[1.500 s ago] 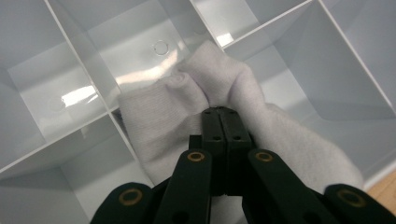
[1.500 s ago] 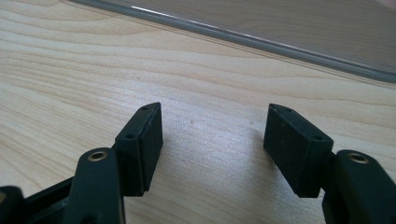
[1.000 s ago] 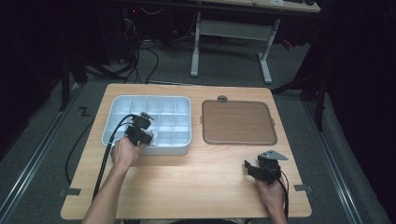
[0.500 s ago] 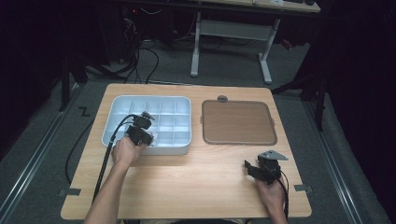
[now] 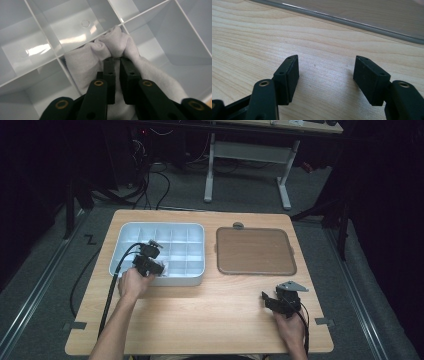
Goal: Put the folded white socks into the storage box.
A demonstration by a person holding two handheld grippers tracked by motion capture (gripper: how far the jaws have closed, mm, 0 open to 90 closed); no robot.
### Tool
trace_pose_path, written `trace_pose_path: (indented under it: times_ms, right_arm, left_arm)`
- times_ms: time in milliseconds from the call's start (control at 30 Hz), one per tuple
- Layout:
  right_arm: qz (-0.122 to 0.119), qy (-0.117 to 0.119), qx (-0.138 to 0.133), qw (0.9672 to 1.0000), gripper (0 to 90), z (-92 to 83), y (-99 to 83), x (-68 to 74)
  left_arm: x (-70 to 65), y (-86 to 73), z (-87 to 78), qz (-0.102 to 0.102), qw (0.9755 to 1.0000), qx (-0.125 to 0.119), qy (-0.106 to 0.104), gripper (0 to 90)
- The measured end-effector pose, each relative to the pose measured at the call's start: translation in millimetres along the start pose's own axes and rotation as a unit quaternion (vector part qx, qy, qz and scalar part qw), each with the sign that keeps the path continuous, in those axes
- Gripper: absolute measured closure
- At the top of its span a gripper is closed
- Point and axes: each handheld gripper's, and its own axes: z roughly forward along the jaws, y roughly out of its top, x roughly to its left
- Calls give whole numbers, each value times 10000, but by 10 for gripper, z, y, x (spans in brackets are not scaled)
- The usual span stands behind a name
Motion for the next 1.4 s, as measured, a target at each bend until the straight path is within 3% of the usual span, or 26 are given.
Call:
trace_pose_path:
  times_ms: [200,400,567,633,800,933,967,1067,1200,1400]
  right_arm:
    - [1,-2,1,10000,379,0,0,1]
    - [0,0,0,10000,379,0,0,0]
    - [0,0,0,10000,379,0,0,0]
    - [0,-1,0,10000,379,0,0,0]
    - [0,-2,0,10000,379,0,0,0]
    - [1,0,1,10000,379,0,0,1]
    - [-1,0,0,10000,379,0,0,0]
    - [-1,-1,-1,10000,379,0,0,0]
    - [1,1,0,10000,379,0,0,0]
    - [7,1,2,10000,378,0,0,0]
  left_arm:
    - [22,8,-129,-78,9997,-229,-87,709]
    - [22,40,-260,-202,9983,-505,-223,670]
    - [35,49,-337,-377,9959,-738,-376,595]
    - [42,20,-396,-434,9942,-822,-537,567]
    - [61,-15,-529,-599,9894,-1117,-708,516]
    - [54,-70,-644,-597,9857,-1327,-845,488]
    - [54,-70,-644,-597,9857,-1327,-845,484]
    - [79,-121,-717,-646,9823,-1505,-904,473]
    - [110,-184,-757,-626,9816,-1584,-861,453]
    - [65,-277,-862,-562,9762,-1853,-977,431]
